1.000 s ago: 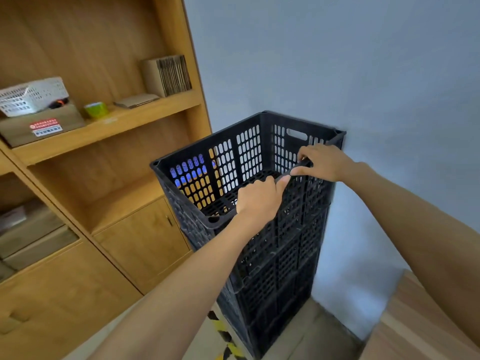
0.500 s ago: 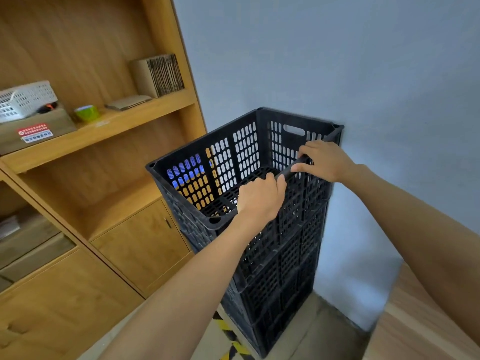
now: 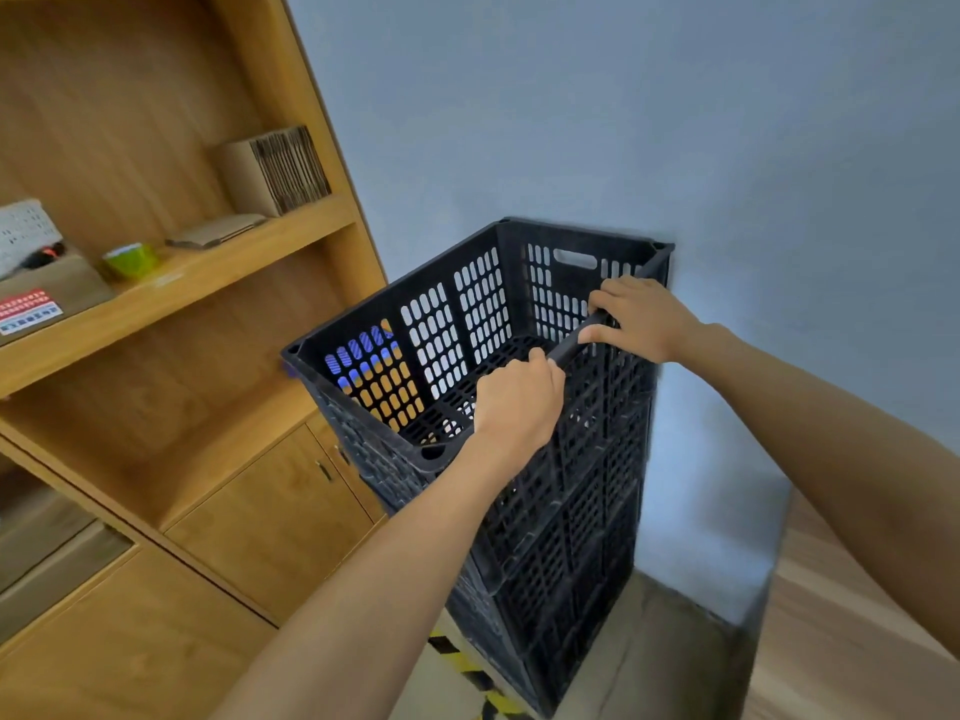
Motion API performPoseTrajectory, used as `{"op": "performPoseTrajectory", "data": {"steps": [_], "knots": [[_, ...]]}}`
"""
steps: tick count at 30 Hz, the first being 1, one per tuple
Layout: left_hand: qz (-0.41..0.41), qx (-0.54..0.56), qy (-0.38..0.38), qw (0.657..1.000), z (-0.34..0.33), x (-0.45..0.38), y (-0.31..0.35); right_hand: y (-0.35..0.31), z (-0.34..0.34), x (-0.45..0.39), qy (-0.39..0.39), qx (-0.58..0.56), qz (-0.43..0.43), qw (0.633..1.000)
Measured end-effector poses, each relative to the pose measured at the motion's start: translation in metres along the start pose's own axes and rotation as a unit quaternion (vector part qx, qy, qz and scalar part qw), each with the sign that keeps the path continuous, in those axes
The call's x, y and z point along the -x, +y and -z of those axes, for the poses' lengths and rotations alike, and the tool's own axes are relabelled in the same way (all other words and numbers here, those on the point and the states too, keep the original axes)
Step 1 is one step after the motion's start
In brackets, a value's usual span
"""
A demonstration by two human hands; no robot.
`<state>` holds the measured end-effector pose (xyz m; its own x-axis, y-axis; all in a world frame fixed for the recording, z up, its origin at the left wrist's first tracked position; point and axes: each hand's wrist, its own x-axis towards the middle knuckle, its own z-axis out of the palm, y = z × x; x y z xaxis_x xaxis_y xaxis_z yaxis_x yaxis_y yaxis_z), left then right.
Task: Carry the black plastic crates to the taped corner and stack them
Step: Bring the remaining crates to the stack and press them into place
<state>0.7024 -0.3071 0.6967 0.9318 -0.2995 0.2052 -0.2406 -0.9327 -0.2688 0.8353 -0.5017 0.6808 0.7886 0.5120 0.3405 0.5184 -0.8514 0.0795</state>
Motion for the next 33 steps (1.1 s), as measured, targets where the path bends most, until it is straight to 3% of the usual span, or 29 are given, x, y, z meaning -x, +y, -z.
{"op": "performPoseTrajectory", "data": {"steps": [7, 13, 24, 33], "knots": [[-0.052, 0.018, 0.017, 0.998, -0.002, 0.031, -0.018, -0.032, 0.008, 0.03, 0.002, 0.039, -0.033, 0.999], [-0.048, 0.102, 0.068, 0.991, -0.013, 0.066, -0.041, -0.08, 0.017, 0.067, 0.035, 0.065, -0.077, 0.994], [-0.179, 0.191, 0.042, 0.964, -0.01, 0.108, -0.071, -0.146, 0.049, 0.127, -0.004, 0.101, -0.185, 0.977], [-0.205, 0.202, 0.021, 0.957, -0.012, 0.114, -0.101, -0.181, 0.064, 0.125, -0.021, 0.113, -0.204, 0.972]]}}
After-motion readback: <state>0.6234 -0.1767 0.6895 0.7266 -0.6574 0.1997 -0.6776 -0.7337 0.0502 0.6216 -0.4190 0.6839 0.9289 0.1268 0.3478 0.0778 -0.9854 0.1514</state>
